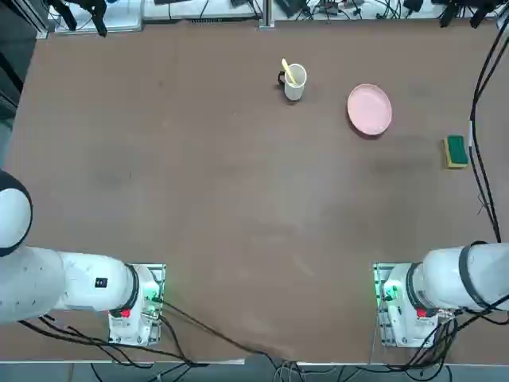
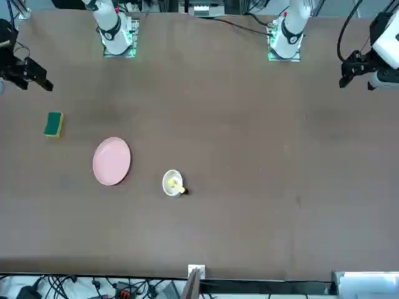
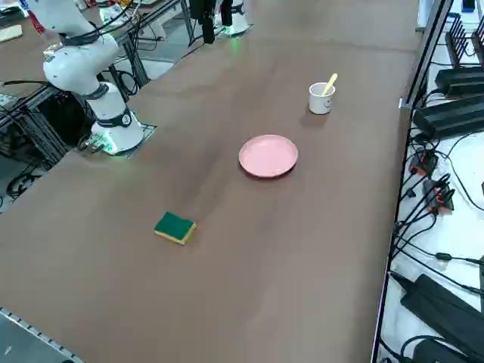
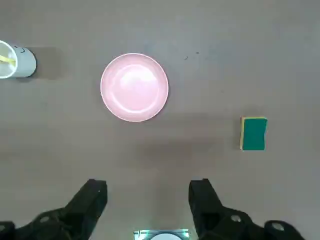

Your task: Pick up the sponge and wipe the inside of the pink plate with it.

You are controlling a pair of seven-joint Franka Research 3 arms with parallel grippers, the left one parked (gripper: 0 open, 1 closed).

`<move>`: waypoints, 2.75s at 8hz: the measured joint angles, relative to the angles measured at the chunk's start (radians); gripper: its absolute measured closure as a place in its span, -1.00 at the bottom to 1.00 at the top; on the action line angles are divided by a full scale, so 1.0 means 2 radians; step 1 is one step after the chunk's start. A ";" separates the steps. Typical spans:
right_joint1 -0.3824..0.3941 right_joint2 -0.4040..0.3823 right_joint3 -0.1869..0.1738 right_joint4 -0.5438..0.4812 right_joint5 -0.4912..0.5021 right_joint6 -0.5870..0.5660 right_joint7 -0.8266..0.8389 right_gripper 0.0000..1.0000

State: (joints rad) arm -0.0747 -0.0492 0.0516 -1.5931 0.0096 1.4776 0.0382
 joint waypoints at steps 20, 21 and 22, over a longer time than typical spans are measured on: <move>-0.211 0.190 -0.007 -0.244 -0.043 0.450 -0.179 -1.00; -0.216 0.191 -0.006 -0.268 -0.043 0.474 -0.179 -1.00; -0.224 0.191 -0.006 -0.284 -0.043 0.487 -0.179 -1.00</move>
State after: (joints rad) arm -0.5218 0.3321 0.0387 -2.1614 -0.0767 2.4524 -0.3208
